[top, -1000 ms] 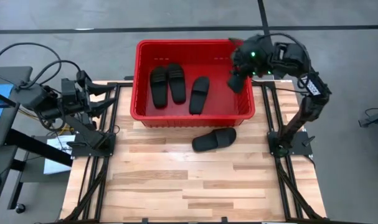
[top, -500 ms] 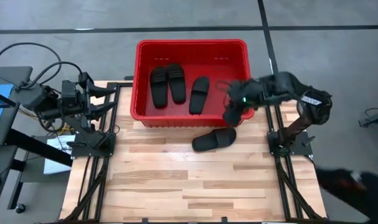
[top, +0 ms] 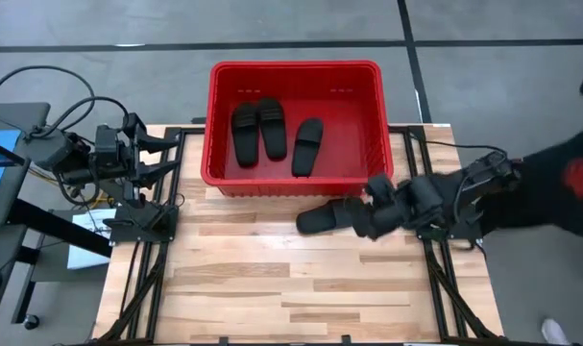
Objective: Pick and place slides into bin
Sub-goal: Put the black slide into the red bin
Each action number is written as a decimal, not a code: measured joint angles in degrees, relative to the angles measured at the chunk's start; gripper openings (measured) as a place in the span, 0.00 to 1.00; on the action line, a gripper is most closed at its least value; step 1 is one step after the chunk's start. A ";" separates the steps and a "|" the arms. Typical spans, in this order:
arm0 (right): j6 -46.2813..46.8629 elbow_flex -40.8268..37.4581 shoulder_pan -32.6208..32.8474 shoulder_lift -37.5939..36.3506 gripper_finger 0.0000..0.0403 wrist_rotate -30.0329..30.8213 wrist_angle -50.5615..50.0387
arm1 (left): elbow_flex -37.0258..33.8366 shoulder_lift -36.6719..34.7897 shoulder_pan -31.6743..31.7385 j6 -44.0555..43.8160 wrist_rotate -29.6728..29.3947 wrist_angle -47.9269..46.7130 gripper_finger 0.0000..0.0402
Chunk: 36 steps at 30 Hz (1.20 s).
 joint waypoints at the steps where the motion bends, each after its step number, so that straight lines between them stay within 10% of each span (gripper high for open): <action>1: 2.52 -1.52 1.03 0.17 0.36 0.00 0.00 | 0.00 0.00 0.02 0.00 0.34 -0.11 0.49; 14: 12.67 -18.57 3.34 4.04 0.36 6.39 28.04 | 0.00 0.02 0.01 -0.52 1.28 -0.84 0.49; 36: 9.53 -15.62 -0.87 21.32 0.52 -0.38 31.77 | -0.02 0.00 0.00 -2.87 1.95 -2.61 0.49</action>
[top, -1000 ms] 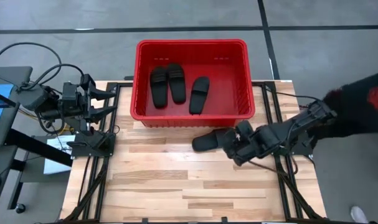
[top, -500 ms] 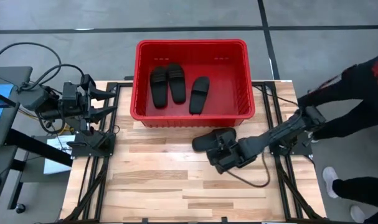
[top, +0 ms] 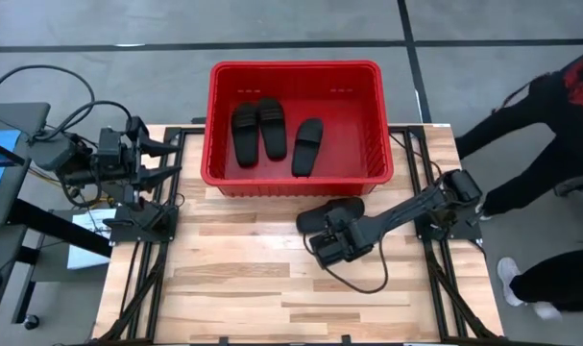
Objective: Pick and place slides into bin
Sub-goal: Put the black slide into the red bin
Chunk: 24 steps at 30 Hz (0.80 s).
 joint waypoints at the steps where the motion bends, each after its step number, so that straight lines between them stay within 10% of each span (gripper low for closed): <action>1: -0.44 0.61 -0.53 0.53 0.53 0.04 0.26 | 0.00 0.00 0.00 -0.01 0.45 0.02 0.49; 24: -4.55 1.63 -5.98 1.65 0.54 0.23 -7.99 | 0.00 0.00 0.02 -1.17 0.82 -1.20 0.49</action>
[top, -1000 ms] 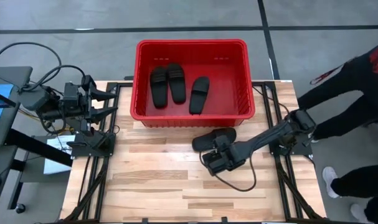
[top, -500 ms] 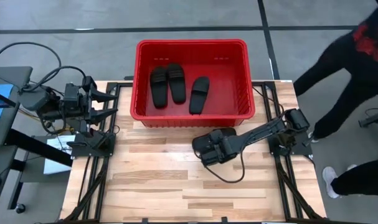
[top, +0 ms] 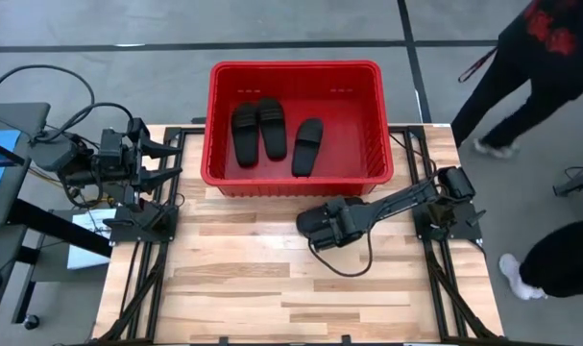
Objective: Pick and place slides into bin
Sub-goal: Put the black slide into the red bin
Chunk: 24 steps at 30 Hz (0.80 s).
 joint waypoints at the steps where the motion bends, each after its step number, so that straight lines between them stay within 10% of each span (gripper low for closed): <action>1: -0.32 0.00 -0.19 0.00 0.54 0.00 0.07 | 0.00 0.01 -0.01 0.00 0.00 0.00 0.49; 24: -2.82 -2.45 0.44 -0.09 0.54 0.05 3.99 | 0.00 0.00 0.00 -0.04 0.58 0.07 0.49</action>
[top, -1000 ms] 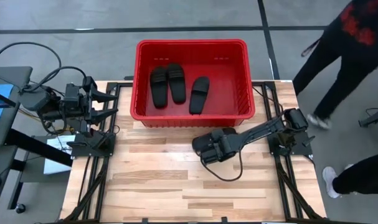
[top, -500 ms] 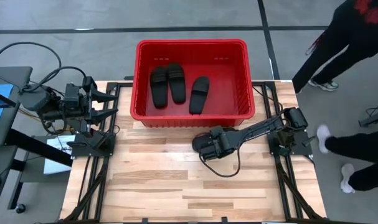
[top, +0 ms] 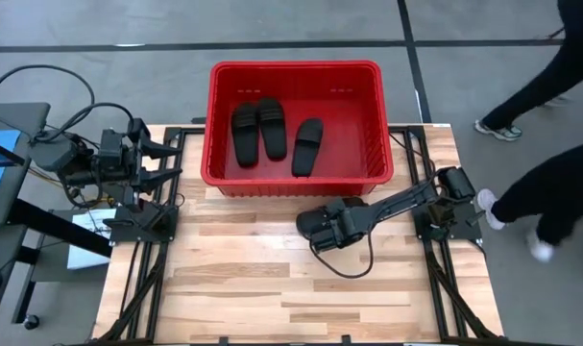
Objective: Pick and place slides into bin
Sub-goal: Put the black slide into the red bin
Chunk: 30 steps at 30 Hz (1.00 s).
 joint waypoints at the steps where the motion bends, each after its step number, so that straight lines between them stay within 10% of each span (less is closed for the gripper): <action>1: 0.62 -0.41 0.22 0.00 0.54 0.19 -0.08 | 0.00 0.00 -0.01 -0.01 0.68 0.01 0.49; 20: 2.80 -5.75 0.41 -0.09 0.51 3.24 5.73 | 0.00 0.05 -0.02 -1.05 1.43 0.03 0.49; 30: 0.51 -5.81 0.71 -0.11 0.04 1.62 8.01 | 0.00 0.17 -0.02 -1.53 1.46 0.04 0.49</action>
